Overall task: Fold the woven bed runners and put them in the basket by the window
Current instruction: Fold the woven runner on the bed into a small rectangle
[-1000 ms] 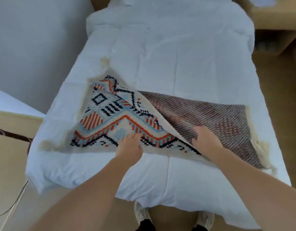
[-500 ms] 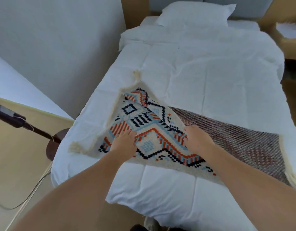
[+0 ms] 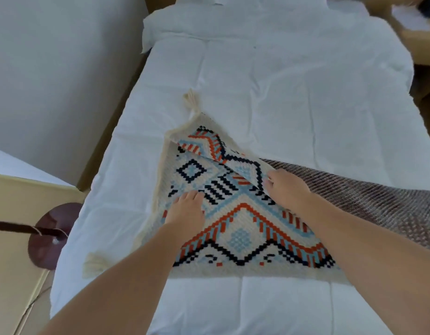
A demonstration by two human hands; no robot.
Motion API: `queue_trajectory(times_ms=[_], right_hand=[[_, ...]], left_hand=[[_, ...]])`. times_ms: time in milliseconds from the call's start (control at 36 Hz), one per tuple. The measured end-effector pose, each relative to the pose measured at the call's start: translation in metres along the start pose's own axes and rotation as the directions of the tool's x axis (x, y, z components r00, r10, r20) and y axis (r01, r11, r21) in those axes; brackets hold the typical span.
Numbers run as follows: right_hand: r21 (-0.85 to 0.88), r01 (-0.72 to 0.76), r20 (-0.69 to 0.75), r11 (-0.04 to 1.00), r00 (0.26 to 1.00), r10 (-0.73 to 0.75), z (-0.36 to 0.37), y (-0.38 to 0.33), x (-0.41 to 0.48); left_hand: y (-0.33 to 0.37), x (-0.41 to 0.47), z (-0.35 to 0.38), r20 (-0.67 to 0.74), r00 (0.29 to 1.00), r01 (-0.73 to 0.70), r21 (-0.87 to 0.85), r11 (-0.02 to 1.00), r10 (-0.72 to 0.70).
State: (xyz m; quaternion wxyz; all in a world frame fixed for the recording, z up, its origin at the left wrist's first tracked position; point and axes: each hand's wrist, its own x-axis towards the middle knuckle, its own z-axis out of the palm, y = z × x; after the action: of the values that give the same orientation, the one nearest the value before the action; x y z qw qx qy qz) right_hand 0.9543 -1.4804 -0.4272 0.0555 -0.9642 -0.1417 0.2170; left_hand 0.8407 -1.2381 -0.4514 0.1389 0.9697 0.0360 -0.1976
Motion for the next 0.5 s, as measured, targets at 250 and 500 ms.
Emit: queue_trajectory(times_ms=[250,500], right_hand=[[0.124,-0.209,-0.004,0.97,0.977,0.211,0.038,-0.059,0.152],[0.219,-0.45,0.086,0.866,0.893,0.442,0.056,-0.05,0.204]], left_hand=[[-0.094,0.092,0.041,0.079,0.995,-0.063,0.02,0.998,0.061],[-0.125,0.118,0.06,0.066,0.996,-0.066,0.007,0.998,0.065]])
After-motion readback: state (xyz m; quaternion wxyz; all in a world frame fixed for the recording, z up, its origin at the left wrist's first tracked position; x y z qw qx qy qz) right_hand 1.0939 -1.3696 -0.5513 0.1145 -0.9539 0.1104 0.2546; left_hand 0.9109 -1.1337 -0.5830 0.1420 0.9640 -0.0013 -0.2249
